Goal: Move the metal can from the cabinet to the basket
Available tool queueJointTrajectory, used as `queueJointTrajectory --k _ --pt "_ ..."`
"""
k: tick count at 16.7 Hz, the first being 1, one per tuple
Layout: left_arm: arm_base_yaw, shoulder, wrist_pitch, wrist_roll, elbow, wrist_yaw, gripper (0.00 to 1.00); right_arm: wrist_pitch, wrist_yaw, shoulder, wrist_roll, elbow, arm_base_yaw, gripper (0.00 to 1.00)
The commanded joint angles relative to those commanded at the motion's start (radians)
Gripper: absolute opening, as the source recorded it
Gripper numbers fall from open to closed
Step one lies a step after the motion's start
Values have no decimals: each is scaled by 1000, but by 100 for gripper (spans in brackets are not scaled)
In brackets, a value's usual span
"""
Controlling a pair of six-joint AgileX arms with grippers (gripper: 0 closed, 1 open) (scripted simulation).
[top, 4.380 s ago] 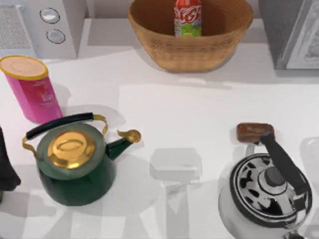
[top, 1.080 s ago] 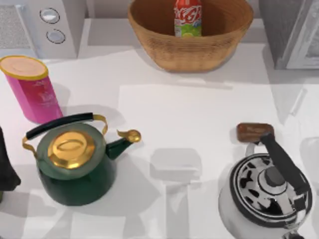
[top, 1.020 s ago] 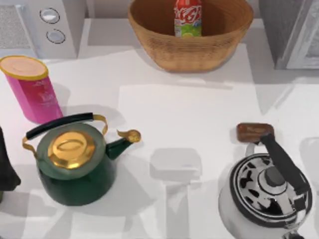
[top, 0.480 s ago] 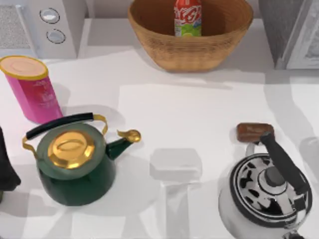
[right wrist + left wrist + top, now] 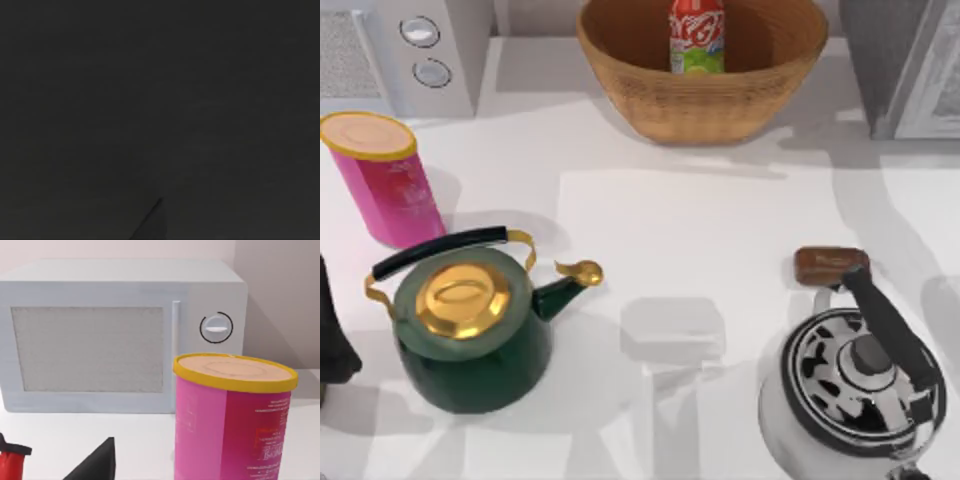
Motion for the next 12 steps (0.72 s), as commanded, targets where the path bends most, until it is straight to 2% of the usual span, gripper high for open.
queueJointTrajectory --k 7,12 --pt "0 0 0 0 0 0 100 43 -76 142 2 99 -79 100" --pt "0 0 0 0 0 0 100 43 -76 126 0 91 -73 100"
